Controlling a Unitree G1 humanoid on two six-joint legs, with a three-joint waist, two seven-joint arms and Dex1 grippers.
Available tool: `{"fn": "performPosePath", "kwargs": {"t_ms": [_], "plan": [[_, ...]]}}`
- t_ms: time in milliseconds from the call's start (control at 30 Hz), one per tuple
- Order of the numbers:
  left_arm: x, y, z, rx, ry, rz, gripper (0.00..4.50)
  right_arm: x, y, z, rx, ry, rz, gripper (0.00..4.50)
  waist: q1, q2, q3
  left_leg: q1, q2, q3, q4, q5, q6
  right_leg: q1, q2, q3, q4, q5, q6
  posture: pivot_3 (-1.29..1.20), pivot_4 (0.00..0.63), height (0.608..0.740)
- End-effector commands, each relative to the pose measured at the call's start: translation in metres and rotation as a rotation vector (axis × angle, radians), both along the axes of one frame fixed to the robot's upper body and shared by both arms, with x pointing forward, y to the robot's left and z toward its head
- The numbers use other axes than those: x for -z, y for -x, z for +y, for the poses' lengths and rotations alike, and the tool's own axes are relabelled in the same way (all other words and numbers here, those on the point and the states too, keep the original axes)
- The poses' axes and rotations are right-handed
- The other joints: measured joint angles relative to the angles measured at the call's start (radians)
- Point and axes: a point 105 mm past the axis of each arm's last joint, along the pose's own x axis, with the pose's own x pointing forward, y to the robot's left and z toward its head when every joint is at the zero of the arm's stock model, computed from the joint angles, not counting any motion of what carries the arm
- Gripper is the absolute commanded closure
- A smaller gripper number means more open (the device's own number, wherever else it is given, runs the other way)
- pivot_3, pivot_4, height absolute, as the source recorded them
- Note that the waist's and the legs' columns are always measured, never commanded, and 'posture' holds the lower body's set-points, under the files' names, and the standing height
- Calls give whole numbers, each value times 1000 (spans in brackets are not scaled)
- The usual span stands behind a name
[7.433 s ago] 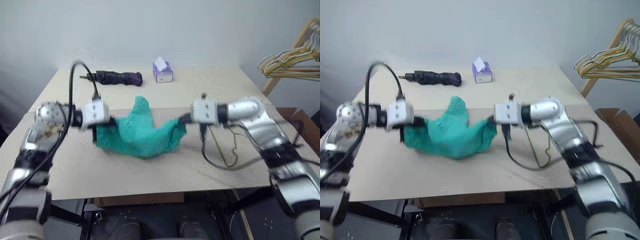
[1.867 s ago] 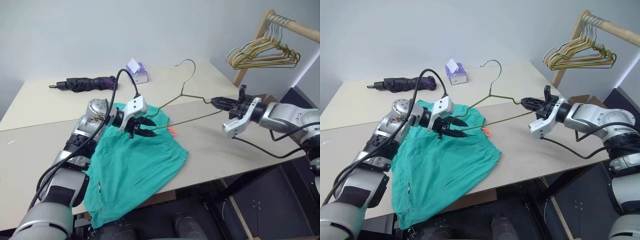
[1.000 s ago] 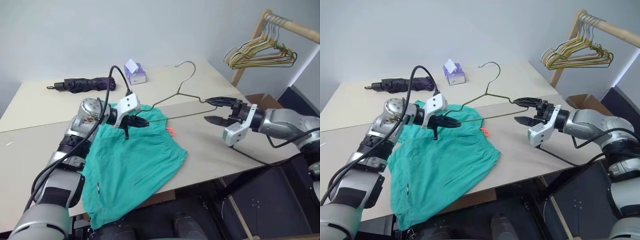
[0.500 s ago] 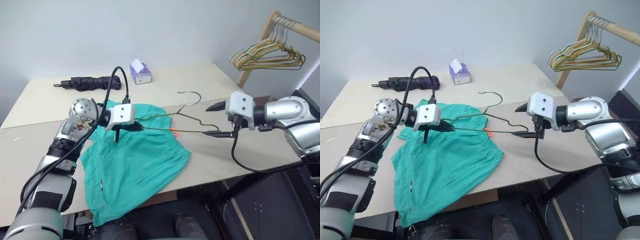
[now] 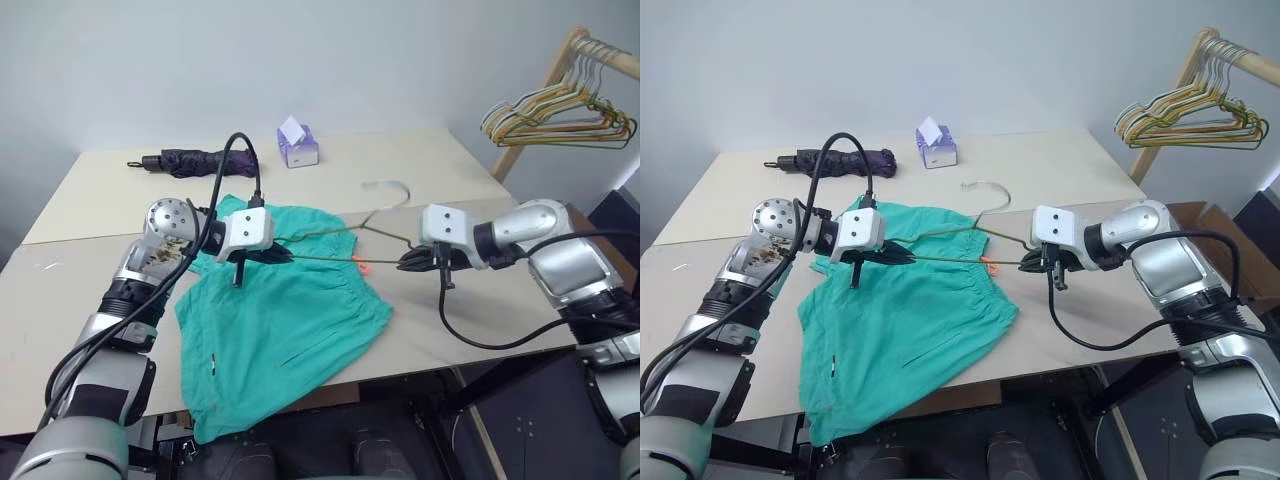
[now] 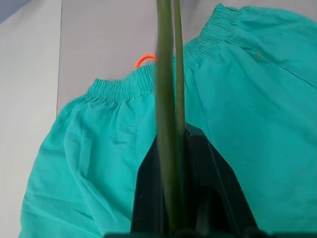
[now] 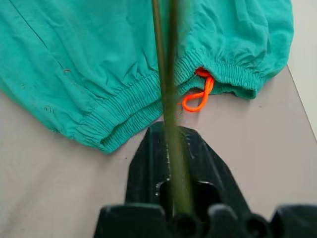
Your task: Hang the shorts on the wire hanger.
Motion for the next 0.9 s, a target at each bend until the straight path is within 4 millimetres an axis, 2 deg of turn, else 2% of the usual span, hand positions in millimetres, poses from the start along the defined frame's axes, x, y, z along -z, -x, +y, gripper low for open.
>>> {"fn": "performPosePath", "kwargs": {"t_ms": [33,100,200,400,567,600,700,833,900], "plan": [[-15,2,-4,31,28,-52,4500,-20,-1,2,-24,-17,-57,4479,0,0,0,0,0,0,0,0,0,0,0,0,0,0,0,-61,0,740],[-15,3,-4,47,40,-59,4500,-21,3,0,-32,-30,-48,4479,-1,0,0,0,0,0,0,0,0,0,0,0,0,0,0,-61,0,740],[-17,5,-3,64,84,-48,3738,-19,10,-6,-24,-49,-21,4500,0,0,0,0,0,0,0,0,0,0,0,0,0,0,0,-65,0,740],[-25,-2,8,4,159,-43,1831,-11,30,-24,41,-125,81,4500,1,0,0,0,0,0,1,0,0,0,0,0,0,0,0,-72,0,740],[-36,-7,23,-99,307,-28,213,15,48,-49,212,-206,275,4500,1,0,0,-1,0,-1,1,0,0,0,0,-1,0,0,0,-73,0,740],[-36,-6,26,-108,316,-24,47,20,51,-54,248,-225,318,4500,0,0,0,0,0,-1,1,0,0,1,0,-1,0,0,0,-73,0,740],[-40,6,32,-130,455,-5,47,41,61,-71,415,-317,514,4500,-5,1,-1,1,0,0,1,-1,2,1,0,0,0,0,0,-59,13,740],[-36,46,41,-39,458,126,47,56,66,-85,622,-444,770,4500,-4,1,-1,1,1,0,1,-1,2,1,0,1,2,0,1,-32,18,740],[-36,55,42,-48,455,141,47,62,65,-88,686,-480,843,4500,0,1,-1,2,1,0,1,-1,2,1,0,1,1,0,1,-32,18,740]]}}
